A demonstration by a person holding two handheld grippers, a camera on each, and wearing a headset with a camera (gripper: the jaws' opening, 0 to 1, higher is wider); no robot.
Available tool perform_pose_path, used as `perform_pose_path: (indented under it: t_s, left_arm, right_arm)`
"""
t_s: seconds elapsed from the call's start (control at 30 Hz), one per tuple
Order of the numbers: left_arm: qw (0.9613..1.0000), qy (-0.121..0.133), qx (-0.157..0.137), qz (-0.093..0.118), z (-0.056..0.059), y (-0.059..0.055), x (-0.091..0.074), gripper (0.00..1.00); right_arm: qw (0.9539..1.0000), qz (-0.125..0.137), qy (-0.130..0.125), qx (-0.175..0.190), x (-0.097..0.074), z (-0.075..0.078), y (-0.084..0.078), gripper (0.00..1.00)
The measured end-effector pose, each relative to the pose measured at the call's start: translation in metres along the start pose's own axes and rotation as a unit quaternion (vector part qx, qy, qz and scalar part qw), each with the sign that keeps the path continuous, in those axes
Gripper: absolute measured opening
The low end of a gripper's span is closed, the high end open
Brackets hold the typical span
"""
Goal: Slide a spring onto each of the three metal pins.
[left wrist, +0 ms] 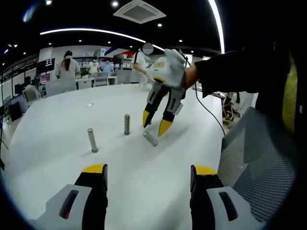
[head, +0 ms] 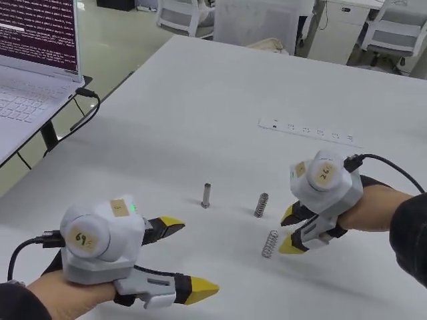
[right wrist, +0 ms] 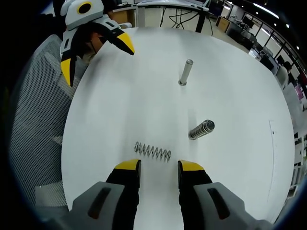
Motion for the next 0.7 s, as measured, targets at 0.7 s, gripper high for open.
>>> perform_pose_path:
  t_s: [0.7]
  left_arm:
    - [0.9999,0.009,-0.008,-0.004,-0.006,-0.005,-0.005,0.64]
  right_arm:
    - [0.9993,-0.004,0.031,-0.019,0.019,-0.003,0.011,0.23]
Point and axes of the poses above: the centre of the closed fingertips' face, and the gripper's own axes: x roughly forward along the fingers, z roughly to its right, y roughly out of its top, the point moved 4 cm from there along -x, roughly backward along the fingers, and after that the axes turned 4 degrees about x, right-handed, at the moved point
